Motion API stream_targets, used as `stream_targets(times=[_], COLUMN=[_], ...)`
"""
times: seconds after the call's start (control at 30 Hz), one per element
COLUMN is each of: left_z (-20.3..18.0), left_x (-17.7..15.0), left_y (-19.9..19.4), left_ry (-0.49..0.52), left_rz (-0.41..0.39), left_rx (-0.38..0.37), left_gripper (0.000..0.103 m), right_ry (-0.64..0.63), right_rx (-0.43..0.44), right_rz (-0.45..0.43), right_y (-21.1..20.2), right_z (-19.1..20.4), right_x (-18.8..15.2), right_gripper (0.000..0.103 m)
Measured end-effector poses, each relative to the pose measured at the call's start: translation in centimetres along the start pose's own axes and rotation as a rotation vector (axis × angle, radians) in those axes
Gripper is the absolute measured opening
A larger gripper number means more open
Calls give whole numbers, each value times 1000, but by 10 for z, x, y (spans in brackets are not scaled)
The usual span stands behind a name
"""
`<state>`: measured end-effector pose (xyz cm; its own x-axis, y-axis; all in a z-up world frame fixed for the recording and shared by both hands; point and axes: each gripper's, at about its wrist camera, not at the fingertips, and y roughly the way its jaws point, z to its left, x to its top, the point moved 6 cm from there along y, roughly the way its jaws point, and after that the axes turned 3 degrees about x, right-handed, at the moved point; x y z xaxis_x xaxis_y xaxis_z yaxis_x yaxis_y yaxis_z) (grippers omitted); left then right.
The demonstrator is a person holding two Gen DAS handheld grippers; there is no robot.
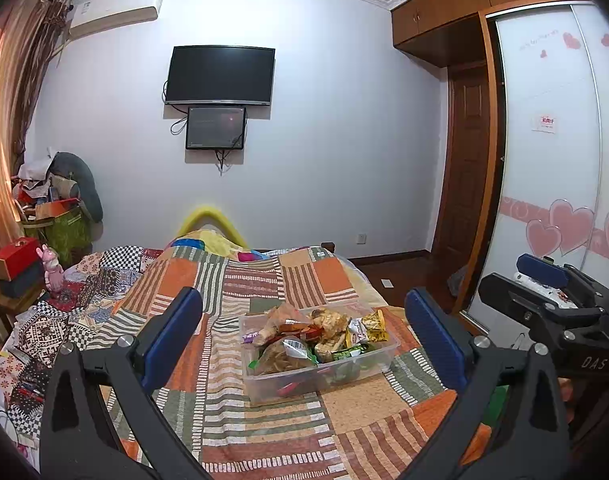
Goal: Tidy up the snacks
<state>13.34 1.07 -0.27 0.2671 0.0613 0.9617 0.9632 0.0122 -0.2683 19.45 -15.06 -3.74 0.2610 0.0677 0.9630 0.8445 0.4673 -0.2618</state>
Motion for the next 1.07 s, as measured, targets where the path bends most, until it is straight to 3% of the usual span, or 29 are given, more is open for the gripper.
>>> stream_targets(times=[1.07], left_z=[-1], left_x=[-3], left_y=[5], left_ry=[-6], left_rz=[27], left_rx=[-37], left_gripper=[103], right_ry=[1], right_rx=[0], right_rz=[7], right_y=[0], right_z=[2], right_x=[-1], right_gripper=[103])
